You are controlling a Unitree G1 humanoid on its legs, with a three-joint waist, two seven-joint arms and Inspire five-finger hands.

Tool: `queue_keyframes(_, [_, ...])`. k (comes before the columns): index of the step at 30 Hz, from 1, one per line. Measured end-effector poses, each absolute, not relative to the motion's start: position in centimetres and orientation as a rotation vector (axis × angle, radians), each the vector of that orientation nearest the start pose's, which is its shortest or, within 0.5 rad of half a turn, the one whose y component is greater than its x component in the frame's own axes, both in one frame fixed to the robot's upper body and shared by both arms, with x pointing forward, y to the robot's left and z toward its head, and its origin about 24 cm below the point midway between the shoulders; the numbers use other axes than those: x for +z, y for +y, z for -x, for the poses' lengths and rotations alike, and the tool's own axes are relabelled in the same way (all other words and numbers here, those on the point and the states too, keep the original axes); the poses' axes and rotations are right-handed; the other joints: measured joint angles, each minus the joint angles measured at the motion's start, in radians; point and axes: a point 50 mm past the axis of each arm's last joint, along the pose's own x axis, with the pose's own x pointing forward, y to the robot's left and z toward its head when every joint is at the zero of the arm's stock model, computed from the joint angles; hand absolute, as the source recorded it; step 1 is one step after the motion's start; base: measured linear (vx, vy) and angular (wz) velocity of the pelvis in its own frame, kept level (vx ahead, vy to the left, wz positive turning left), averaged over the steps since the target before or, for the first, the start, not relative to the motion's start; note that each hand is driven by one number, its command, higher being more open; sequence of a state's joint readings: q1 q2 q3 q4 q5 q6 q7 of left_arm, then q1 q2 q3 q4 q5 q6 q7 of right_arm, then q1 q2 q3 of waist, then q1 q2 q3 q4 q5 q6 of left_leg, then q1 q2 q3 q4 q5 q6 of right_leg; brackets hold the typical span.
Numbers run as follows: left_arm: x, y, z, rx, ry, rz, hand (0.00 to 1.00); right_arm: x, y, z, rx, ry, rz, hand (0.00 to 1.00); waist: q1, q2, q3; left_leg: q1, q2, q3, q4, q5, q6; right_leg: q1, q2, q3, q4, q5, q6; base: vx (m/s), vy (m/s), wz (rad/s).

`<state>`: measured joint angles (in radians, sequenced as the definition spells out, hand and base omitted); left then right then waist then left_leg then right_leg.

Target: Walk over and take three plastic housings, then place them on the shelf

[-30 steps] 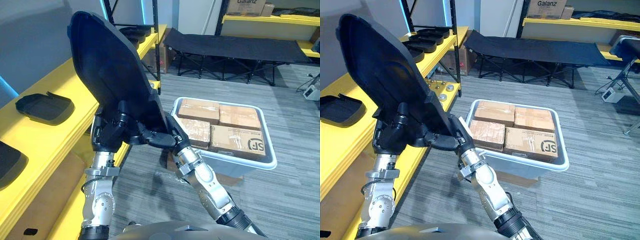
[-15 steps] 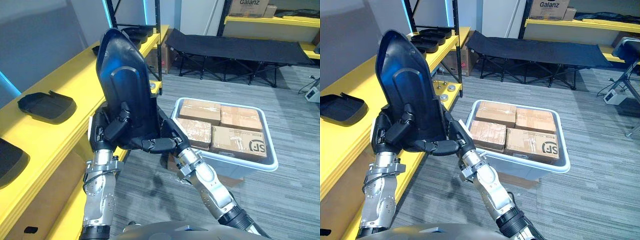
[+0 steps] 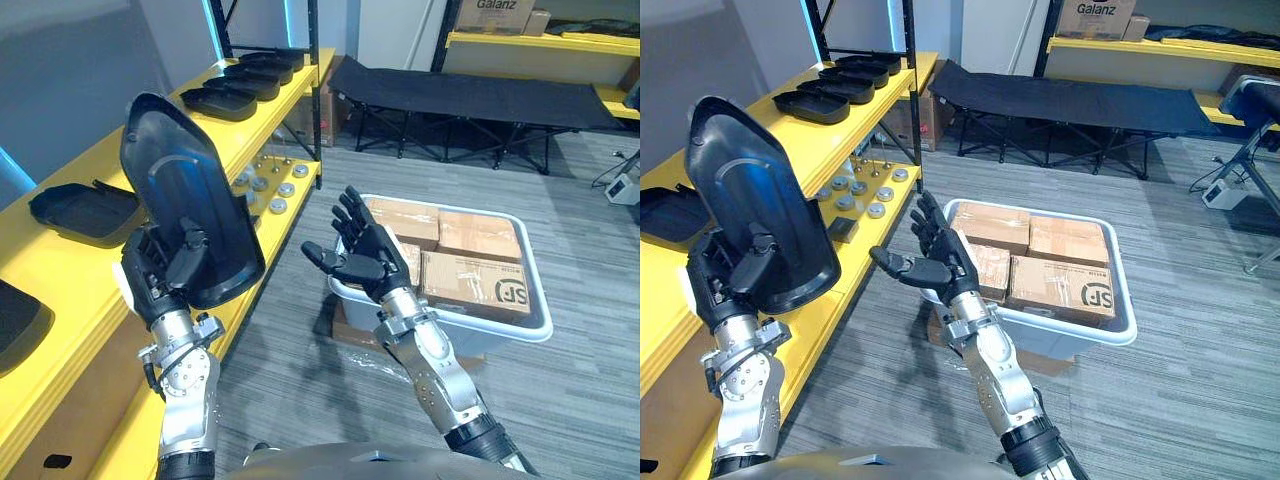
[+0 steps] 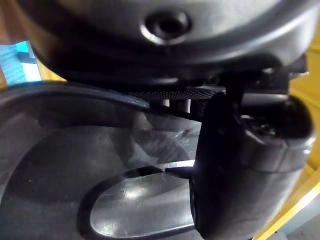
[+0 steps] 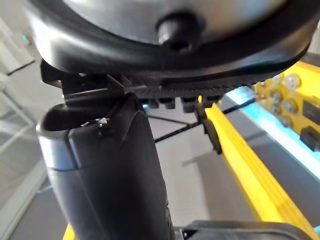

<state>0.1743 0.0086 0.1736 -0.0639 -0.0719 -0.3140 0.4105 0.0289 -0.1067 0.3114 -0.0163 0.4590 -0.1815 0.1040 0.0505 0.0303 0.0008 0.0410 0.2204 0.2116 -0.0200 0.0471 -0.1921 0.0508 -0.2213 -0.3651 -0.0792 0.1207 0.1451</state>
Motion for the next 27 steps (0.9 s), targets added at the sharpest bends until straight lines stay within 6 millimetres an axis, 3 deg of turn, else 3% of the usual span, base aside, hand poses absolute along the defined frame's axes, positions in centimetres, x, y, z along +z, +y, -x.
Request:
queue_keyframes(8, [4.2, 23.0, -19.1, 0.632, -0.218, 0.171, 0.00, 3.3, -15.7, -22.8, 0.087, -0.077, -0.397, 1.00, -0.014, 0.004, 0.005, 0.000, 0.000, 0.008, 0.001, -0.006, -0.001, 0.001, -0.001, 0.004, 0.000, -0.002, 0.003, 0.01, 0.010, -0.02])
queue_keyframes(12, [5.9, 23.6, -18.1, 0.684, -0.306, 0.257, 0.00, 2.3, -17.1, -22.8, 0.012, -0.046, -0.389, 1.00, 0.000, 0.008, 0.009, -0.054, -0.001, -0.062, 0.031, -0.008, 0.001, 0.015, -0.002, -0.065, 0.000, -0.005, 0.005, 0.00, 0.005, 0.40])
queue_keyframes(16, [8.7, 24.6, -16.8, 0.686, -0.451, 0.259, 0.00, 1.6, -15.7, -23.5, 0.052, -0.001, -0.388, 1.00, 0.065, 0.007, 0.027, -0.071, -0.013, -0.154, 0.035, 0.000, 0.002, 0.073, -0.003, -0.156, 0.000, -0.024, 0.014, 0.00, -0.001, 0.73])
queue_keyframes(19, [10.9, 25.7, -14.3, 0.715, -0.574, 0.194, 0.00, 2.7, -12.5, -24.6, 0.170, -0.022, -0.320, 1.00, 0.118, 0.003, 0.040, -0.091, -0.024, -0.213, 0.031, 0.003, 0.003, 0.095, -0.002, -0.220, 0.000, -0.043, 0.022, -0.02, -0.005, 0.55])
queue_keyframes(22, [11.1, 26.2, -12.5, 0.734, -0.595, 0.169, 0.00, 4.0, -10.0, -25.4, 0.275, -0.063, -0.284, 1.00, 0.163, 0.000, 0.042, -0.098, -0.032, -0.236, 0.032, 0.011, 0.001, 0.106, -0.004, -0.238, 0.000, -0.045, 0.025, 0.02, -0.002, 0.28])
queue_keyframes(27, [10.3, 25.2, -12.4, 0.670, -0.537, 0.185, 0.00, 5.1, -8.9, -26.2, 0.323, -0.100, -0.304, 1.00, 0.168, -0.018, 0.073, -0.104, -0.038, -0.249, 0.074, 0.003, 0.010, 0.154, -0.005, -0.276, 0.001, -0.049, 0.028, 0.01, -0.002, 0.19])
